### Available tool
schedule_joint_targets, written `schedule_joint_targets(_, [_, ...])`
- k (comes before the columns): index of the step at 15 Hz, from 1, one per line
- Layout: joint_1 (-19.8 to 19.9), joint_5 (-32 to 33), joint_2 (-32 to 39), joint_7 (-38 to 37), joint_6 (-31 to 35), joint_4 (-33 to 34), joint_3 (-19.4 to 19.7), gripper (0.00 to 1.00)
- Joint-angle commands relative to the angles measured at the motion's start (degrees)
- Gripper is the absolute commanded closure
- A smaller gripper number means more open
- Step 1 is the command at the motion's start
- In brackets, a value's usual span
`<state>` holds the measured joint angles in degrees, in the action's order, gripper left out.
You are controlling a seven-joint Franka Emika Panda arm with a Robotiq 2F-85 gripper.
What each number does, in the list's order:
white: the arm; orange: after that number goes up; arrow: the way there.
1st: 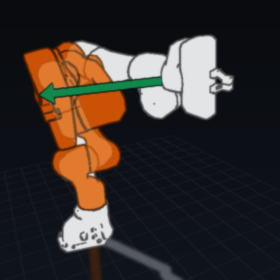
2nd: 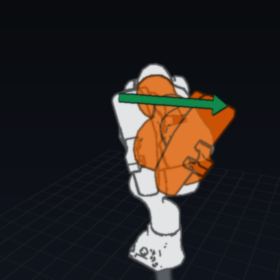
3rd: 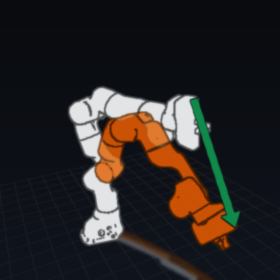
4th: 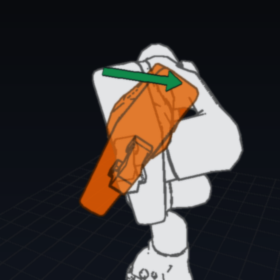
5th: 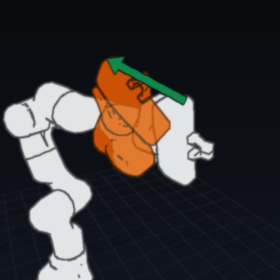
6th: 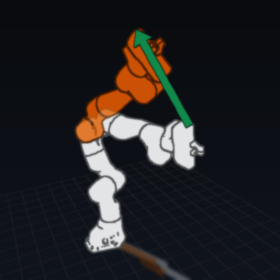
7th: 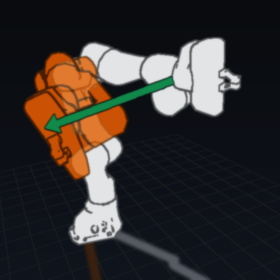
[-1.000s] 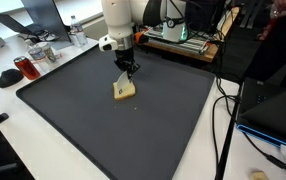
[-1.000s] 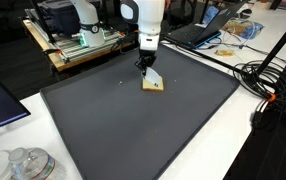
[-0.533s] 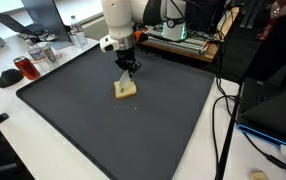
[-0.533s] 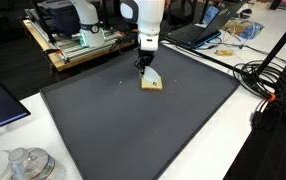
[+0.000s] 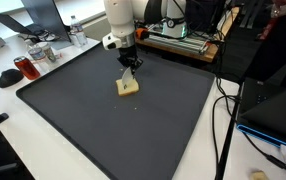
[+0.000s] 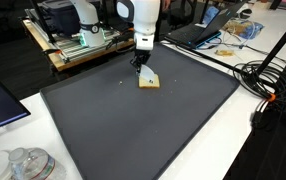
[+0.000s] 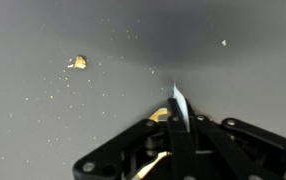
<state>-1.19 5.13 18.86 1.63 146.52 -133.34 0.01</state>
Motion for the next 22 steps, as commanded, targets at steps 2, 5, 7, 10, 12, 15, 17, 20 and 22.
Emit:
schedule_joint_targets(2, [0.91, -1.13, 1.86, 1.19, 0.5, -3.53, -0.27, 0.99])
schedule_joint_targets(5, [0.3, -0.65, 3.14, 0.27, 0.07, -0.82, -0.2, 0.99])
schedule_joint_targets(7, [0.16, -0.32, 3.98, 0.1, 0.0, 0.51, -0.06, 0.99])
schedule_joint_targets(10, [0.08, -0.49, 4.85, -0.49, -0.08, 2.12, -0.02, 0.99])
schedule_joint_targets(12, [0.11, -0.46, 4.57, -0.24, -1.17, 1.99, -0.06, 0.99])
schedule_joint_targets(15, [0.4, -0.46, 2.75, 0.32, -1.17, -0.97, -0.04, 0.99])
schedule_joint_targets(17, [0.66, -0.71, 1.64, 0.86, -1.75, -2.21, -0.13, 0.99])
schedule_joint_targets(20, [1.18, -0.91, -0.25, 2.08, -2.57, -3.9, -0.2, 0.99])
schedule_joint_targets(22, [1.37, -0.64, -1.52, 3.0, -3.44, -5.06, -0.15, 0.99])
